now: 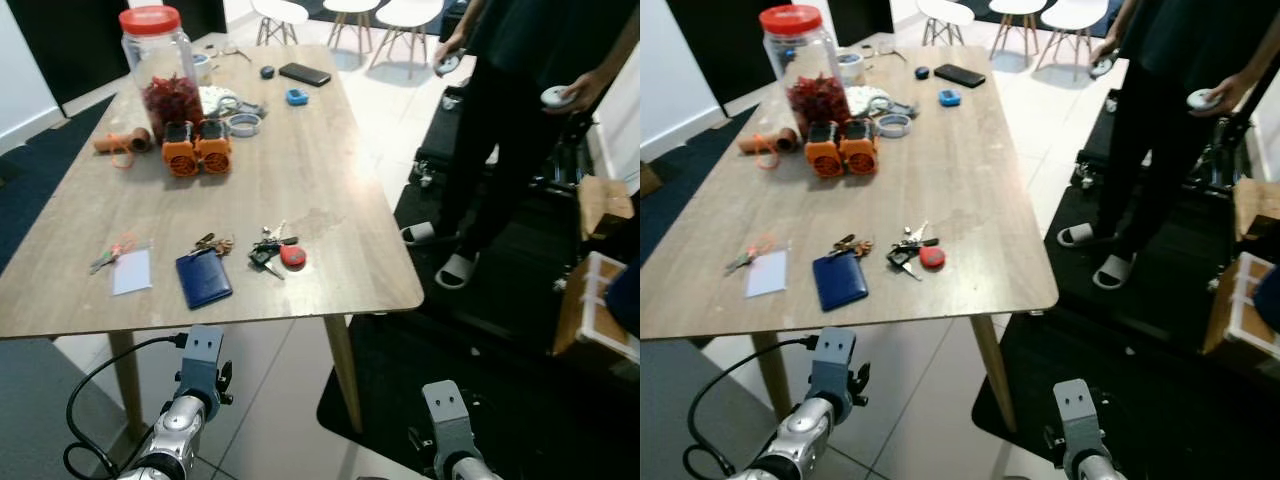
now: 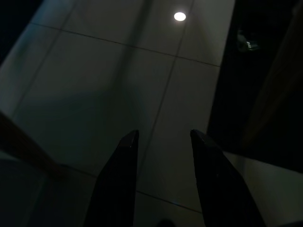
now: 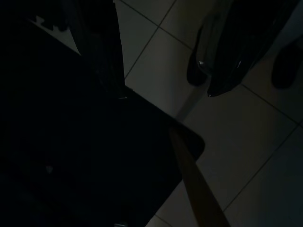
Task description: Hang keys on a hook
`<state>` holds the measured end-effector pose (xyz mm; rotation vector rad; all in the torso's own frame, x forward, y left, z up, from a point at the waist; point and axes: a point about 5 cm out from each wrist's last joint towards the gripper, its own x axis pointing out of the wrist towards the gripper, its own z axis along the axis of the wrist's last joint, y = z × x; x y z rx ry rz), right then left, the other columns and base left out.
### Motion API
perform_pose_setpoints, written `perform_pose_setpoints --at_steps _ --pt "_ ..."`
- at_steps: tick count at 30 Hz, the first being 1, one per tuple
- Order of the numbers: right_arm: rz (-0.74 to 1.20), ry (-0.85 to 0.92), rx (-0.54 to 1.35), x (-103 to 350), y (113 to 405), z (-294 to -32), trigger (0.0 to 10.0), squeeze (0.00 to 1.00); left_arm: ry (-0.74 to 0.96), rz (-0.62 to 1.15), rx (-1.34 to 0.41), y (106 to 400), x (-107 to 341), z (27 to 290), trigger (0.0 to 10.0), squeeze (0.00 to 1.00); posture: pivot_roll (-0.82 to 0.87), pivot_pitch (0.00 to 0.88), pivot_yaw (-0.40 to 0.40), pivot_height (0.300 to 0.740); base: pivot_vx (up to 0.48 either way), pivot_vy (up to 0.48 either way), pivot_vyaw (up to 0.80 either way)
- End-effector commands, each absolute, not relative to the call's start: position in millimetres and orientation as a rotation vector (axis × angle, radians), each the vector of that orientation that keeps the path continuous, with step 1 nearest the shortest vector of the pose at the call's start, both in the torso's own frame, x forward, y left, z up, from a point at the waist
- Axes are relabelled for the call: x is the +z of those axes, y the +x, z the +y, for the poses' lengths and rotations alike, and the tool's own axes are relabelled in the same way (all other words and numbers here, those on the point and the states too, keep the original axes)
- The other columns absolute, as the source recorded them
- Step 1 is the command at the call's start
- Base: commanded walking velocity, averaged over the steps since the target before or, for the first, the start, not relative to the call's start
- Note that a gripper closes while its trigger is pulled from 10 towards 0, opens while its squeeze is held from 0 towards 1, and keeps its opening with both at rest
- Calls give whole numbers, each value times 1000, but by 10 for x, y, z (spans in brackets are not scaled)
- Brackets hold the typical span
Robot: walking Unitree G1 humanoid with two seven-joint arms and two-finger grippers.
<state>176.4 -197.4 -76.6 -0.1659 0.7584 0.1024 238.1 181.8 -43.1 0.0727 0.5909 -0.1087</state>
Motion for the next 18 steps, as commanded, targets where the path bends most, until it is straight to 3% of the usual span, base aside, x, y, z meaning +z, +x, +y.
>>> perform_pose_setpoints --at_steps 1,13,18 --pt "781 -157 99 -795 1724 -1948 10000 0 86 607 -119 2346 -458 1811 10000 0 33 47 -28 740 0 0 0" --pt "826 -152 31 -866 1498 -2081 10000 0 116 597 -126 2301 -474 1824 10000 0 22 48 -27 740 0 0 0" --pt "809 -153 11 -851 1494 -2126 10000 0 113 554 -149 2250 -397 2176 10000 0 22 52 -30 740 0 0 0"
